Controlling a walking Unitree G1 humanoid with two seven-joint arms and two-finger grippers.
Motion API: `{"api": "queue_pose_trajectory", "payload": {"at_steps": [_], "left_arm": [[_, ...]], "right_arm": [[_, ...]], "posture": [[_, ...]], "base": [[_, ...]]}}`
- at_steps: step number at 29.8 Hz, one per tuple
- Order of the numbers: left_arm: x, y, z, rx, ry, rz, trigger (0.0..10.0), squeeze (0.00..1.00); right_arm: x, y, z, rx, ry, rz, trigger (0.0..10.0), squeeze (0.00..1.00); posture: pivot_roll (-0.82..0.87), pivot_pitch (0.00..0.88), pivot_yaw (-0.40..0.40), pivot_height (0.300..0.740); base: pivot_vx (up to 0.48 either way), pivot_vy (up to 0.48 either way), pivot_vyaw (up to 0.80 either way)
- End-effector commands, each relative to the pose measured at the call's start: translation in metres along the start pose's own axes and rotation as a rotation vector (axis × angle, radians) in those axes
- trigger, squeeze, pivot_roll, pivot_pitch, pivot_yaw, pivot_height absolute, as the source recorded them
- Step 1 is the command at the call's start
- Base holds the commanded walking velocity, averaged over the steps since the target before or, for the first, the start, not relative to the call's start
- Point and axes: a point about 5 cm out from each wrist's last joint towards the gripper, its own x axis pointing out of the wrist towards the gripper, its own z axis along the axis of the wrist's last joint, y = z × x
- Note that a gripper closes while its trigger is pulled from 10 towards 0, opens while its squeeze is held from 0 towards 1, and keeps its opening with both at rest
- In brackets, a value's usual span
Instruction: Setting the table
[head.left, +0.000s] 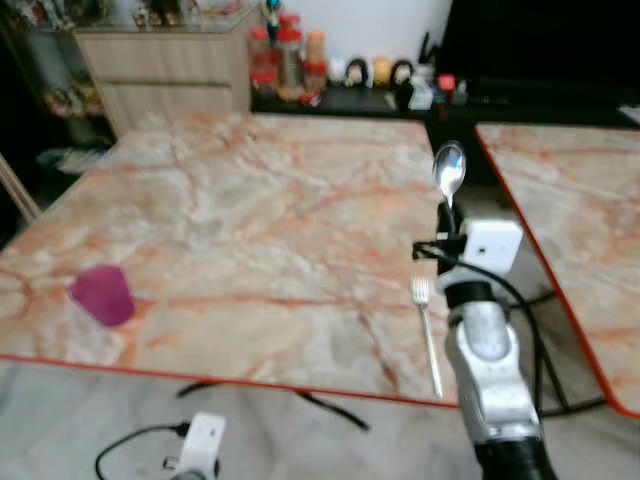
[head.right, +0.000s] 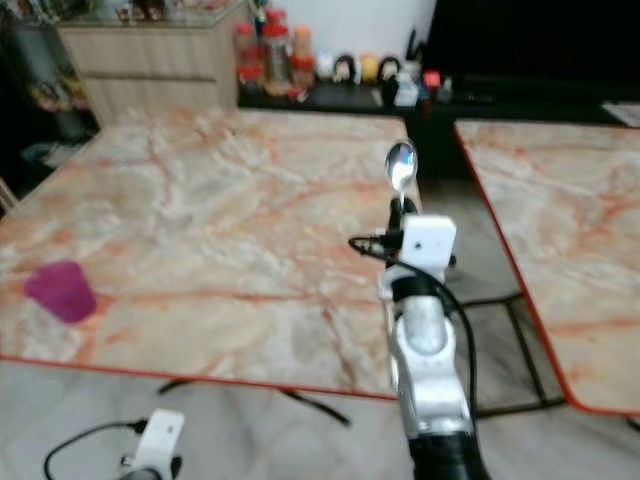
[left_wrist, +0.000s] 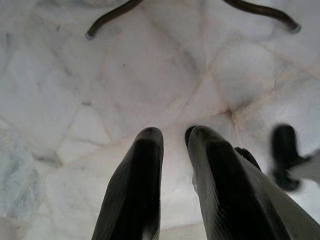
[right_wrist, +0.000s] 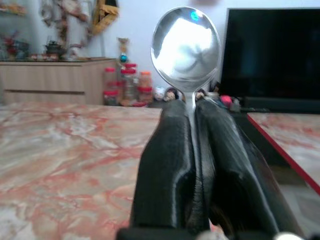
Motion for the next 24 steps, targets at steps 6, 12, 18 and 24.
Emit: {"api": "queue_pose_trajectory", "payload": {"at_steps": [6, 12, 18, 24], "left_arm": [[-0.0004, -0.0031, -0.0039, 0.002, 0.018, -0.006, 10.0, 0.00], [-0.0005, -0.0029, -0.0044, 0.005, 0.018, -0.007, 10.0, 0.00], [-0.0004, -0.0030, -0.0036, 0.008, 0.017, -0.009, 10.0, 0.00], [-0.0003, -0.0040, -0.0032, 0.009, 0.016, -0.011, 10.0, 0.00]], "right_arm": [[0.0025, -0.0059, 0.0085, 0.000, -0.039, -0.018, 10.0, 0.00], [0.0028, -0.0058, 0.0089, 0.006, -0.041, -0.019, 10.0, 0.00], [0.0029, -0.0077, 0.0104, 0.006, -0.045, -0.027, 10.0, 0.00], [0.0028, -0.0101, 0.0115, 0.002, -0.047, -0.034, 10.0, 0.00]], "posture": [[-0.05, 0.000, -0.005, 0.728], [-0.05, 0.000, -0.004, 0.728], [-0.06, 0.000, -0.004, 0.728], [-0.07, 0.000, -0.002, 0.728]], "base": [[0.000, -0.392, 0.00], [0.000, -0.391, 0.00], [0.000, -0.390, 0.00], [0.000, -0.391, 0.00]]}}
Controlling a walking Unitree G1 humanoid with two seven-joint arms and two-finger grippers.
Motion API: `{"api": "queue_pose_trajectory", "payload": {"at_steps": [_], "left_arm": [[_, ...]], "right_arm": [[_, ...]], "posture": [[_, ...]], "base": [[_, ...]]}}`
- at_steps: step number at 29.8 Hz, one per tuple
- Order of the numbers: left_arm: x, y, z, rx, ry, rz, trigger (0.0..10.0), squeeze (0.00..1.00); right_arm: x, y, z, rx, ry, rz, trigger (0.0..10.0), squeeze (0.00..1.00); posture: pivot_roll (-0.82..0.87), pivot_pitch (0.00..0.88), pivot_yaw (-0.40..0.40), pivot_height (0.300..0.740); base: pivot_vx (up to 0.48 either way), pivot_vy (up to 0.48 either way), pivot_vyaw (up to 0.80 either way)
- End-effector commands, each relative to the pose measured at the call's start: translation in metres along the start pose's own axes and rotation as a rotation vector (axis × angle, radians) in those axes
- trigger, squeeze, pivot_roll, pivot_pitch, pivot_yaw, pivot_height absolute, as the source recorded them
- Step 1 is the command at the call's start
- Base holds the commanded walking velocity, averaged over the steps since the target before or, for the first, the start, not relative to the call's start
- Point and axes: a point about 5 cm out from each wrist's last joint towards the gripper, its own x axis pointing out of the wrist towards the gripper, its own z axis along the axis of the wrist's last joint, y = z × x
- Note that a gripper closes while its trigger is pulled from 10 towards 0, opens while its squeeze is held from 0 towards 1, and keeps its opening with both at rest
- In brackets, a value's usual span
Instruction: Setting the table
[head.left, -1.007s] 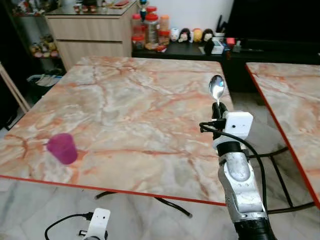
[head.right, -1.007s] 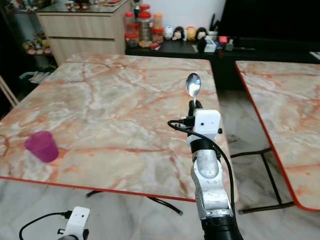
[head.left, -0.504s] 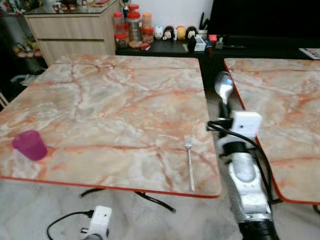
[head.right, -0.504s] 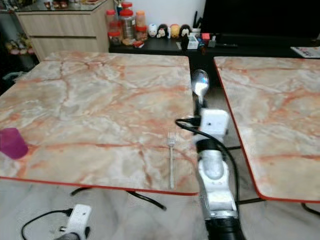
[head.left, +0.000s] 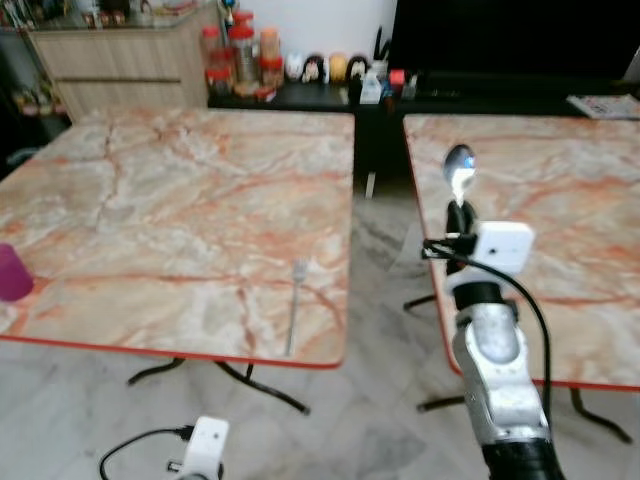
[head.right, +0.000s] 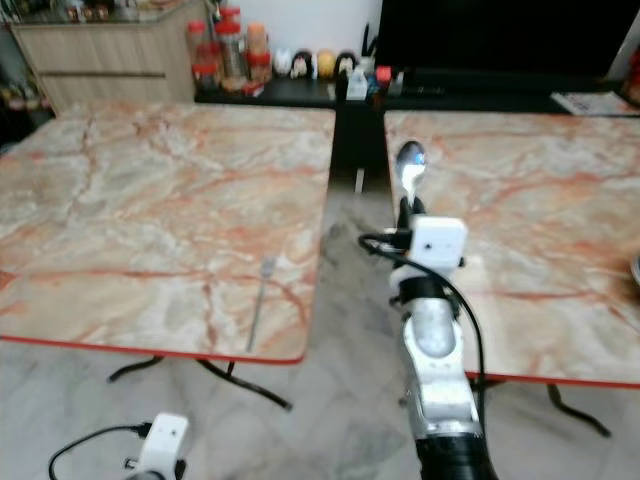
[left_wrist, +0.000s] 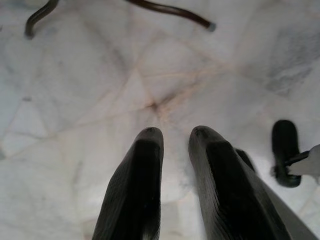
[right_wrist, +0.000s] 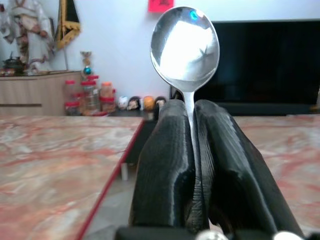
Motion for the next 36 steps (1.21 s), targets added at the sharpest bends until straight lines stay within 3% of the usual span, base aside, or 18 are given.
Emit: {"api": "queue_pose_trajectory", "payload": {"at_steps": [1, 36], "left_arm": [[-0.001, 0.007, -0.005, 0.010, 0.021, 0.015, 10.0, 0.00], [-0.001, 0.008, -0.005, 0.011, 0.016, 0.018, 10.0, 0.00]], "right_arm": [[0.001, 0.007, 0.006, 0.010, -0.017, 0.014, 10.0, 0.00], [-0.001, -0.004, -0.003, -0.022, 0.035, -0.034, 10.0, 0.00]], "posture": [[-0.07, 0.000, -0.001, 0.728], [-0.07, 0.000, 0.007, 0.728]], "base": [[0.000, -0.390, 0.00], [0.000, -0.392, 0.00]]}}
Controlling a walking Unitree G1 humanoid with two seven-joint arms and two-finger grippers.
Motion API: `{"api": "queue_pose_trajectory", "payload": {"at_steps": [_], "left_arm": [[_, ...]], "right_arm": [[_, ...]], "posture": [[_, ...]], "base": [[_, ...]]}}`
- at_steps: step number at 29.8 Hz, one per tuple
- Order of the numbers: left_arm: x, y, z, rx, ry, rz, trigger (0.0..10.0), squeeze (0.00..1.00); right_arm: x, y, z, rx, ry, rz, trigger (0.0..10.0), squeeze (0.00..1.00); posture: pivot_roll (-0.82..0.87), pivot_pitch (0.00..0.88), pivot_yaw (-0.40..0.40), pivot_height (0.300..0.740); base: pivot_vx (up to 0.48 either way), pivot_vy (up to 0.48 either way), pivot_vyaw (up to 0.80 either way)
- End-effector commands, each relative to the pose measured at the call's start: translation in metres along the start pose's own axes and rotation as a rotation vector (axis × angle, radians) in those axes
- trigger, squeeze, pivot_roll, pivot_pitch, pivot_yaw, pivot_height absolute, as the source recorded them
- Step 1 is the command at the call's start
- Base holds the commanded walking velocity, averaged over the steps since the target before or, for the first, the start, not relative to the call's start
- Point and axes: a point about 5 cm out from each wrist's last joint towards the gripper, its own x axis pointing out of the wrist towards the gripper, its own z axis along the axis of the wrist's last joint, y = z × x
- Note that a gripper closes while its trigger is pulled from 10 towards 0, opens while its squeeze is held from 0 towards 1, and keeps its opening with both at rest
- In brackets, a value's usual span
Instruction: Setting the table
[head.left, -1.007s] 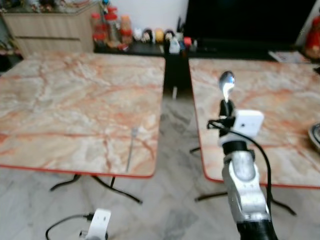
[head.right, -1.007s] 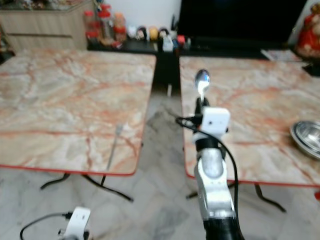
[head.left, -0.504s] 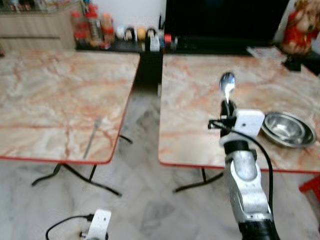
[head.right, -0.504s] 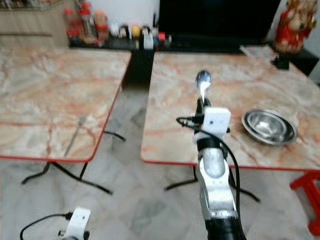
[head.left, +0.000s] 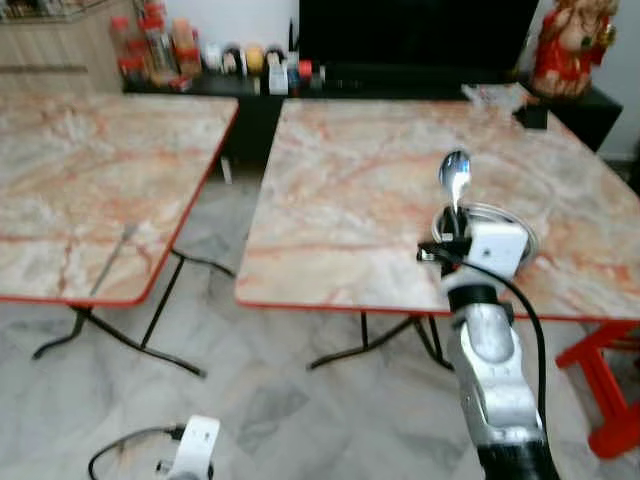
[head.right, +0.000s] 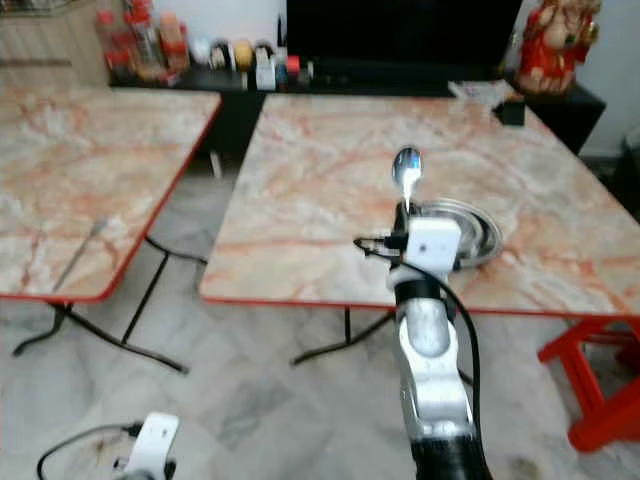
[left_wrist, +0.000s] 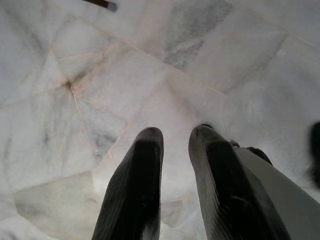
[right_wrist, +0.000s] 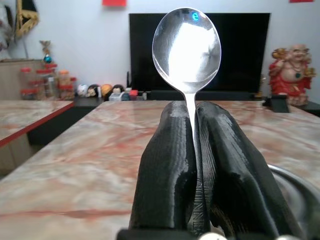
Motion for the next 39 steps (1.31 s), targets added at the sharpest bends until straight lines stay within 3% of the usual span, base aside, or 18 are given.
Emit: {"api": "queue_pose_trajectory", "payload": {"at_steps": [1, 10, 25, 39], "left_arm": [[0.000, -0.005, -0.001, 0.003, 0.005, -0.012, 10.0, 0.00], [0.000, -0.005, 0.000, 0.006, 0.000, -0.013, 10.0, 0.00], [0.000, -0.004, 0.003, -0.037, -0.027, -0.004, 10.0, 0.00], [0.000, -0.004, 0.004, -0.033, -0.024, -0.001, 10.0, 0.00]], "right_arm": [[-0.001, -0.011, 0.000, -0.018, 0.005, -0.042, 10.0, 0.00], [-0.002, -0.020, -0.003, -0.037, 0.022, -0.078, 10.0, 0.00], [-0.001, -0.035, -0.005, -0.043, 0.038, -0.132, 10.0, 0.00], [-0.002, -0.036, -0.005, -0.051, 0.040, -0.140, 10.0, 0.00]], "posture": [[-0.07, 0.000, 0.008, 0.728], [-0.07, 0.000, 0.010, 0.728], [-0.08, 0.000, 0.008, 0.728], [-0.08, 0.000, 0.008, 0.728]], "base": [[0.000, -0.390, 0.00], [0.000, -0.392, 0.00], [0.000, 0.000, 0.00], [0.261, 0.000, -0.13]]}}
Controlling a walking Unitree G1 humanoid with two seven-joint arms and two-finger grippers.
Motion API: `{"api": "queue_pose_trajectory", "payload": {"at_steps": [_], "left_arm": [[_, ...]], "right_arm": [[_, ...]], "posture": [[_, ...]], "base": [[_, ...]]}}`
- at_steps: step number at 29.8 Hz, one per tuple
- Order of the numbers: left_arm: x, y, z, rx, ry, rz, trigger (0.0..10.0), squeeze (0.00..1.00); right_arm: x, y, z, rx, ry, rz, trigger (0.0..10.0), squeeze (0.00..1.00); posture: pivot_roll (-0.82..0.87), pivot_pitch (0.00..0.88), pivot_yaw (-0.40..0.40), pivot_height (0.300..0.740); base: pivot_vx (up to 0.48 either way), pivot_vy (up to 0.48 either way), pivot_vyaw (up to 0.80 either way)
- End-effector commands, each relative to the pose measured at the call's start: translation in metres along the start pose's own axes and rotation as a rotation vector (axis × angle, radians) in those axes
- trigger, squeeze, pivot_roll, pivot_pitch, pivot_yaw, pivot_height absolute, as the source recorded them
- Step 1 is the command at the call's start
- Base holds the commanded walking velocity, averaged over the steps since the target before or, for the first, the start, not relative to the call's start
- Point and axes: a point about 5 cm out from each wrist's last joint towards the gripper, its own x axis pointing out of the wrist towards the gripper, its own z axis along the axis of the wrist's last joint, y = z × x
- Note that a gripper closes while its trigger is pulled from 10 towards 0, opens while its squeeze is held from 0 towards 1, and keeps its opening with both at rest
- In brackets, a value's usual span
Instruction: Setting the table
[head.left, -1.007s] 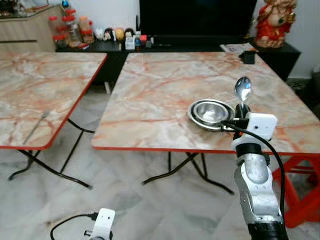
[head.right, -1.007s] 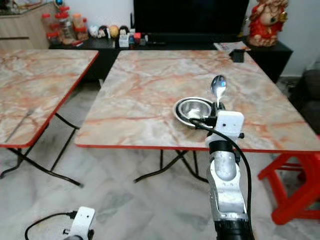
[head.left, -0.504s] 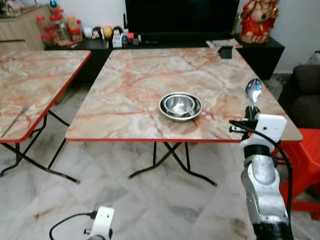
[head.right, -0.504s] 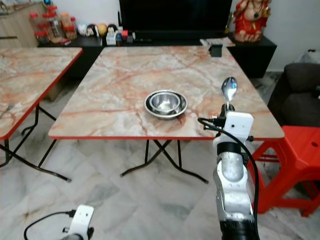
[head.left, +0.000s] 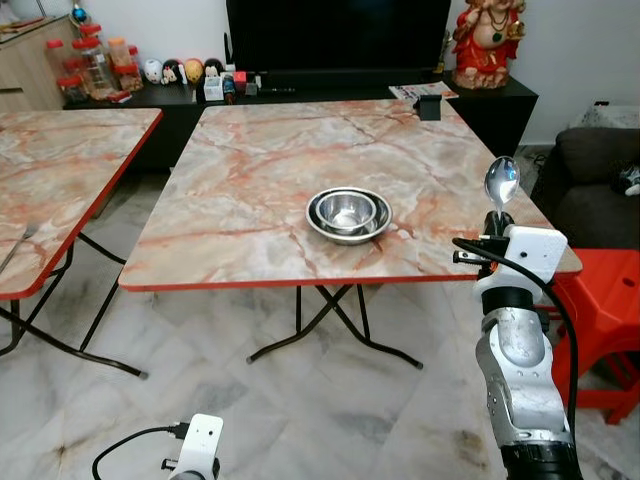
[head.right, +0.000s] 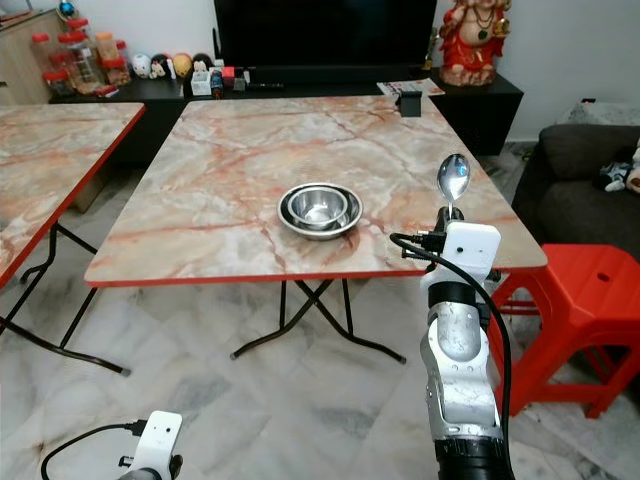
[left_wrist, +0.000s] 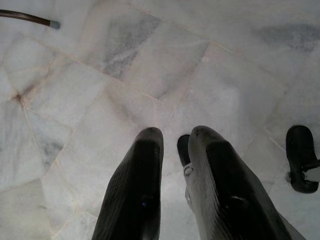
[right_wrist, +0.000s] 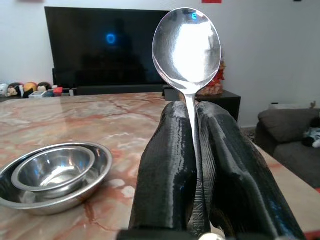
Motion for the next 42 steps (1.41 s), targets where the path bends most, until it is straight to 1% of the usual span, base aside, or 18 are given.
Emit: {"api": "queue_pose_trajectory", "payload": {"at_steps": [1, 11, 24, 28, 42], "left_arm": [[0.0002, 0.0026, 0.0006, 0.000, 0.002, 0.013, 10.0, 0.00], [0.0002, 0.0022, 0.0008, 0.000, 0.003, 0.013, 10.0, 0.00], [0.0006, 0.0073, 0.0033, 0.004, -0.002, 0.024, 10.0, 0.00], [0.0002, 0.0070, 0.0011, 0.002, 0.003, 0.025, 10.0, 0.00], [0.0009, 0.0035, 0.0040, 0.003, -0.002, 0.018, 10.0, 0.00]], "right_arm": [[0.0017, 0.0004, 0.0020, 0.010, -0.002, 0.000, 10.0, 0.00], [0.0029, 0.0014, 0.0012, 0.007, 0.006, 0.003, 10.0, 0.00], [0.0020, 0.0013, -0.0020, 0.027, 0.017, -0.007, 10.0, 0.00], [0.0040, 0.0017, -0.0006, 0.034, 0.011, -0.006, 10.0, 0.00], [0.0050, -0.0018, -0.0013, 0.025, 0.010, -0.012, 10.0, 0.00]], "posture": [[-0.08, 0.000, 0.007, 0.728], [-0.09, 0.000, 0.012, 0.728], [-0.06, 0.000, 0.014, 0.728], [-0.06, 0.000, 0.012, 0.728], [-0.08, 0.000, 0.008, 0.728]], "base": [[0.270, 0.000, 0.00], [0.273, 0.000, -0.14], [0.275, 0.000, 0.00], [0.279, 0.000, -0.43], [0.280, 0.000, 0.00]]}}
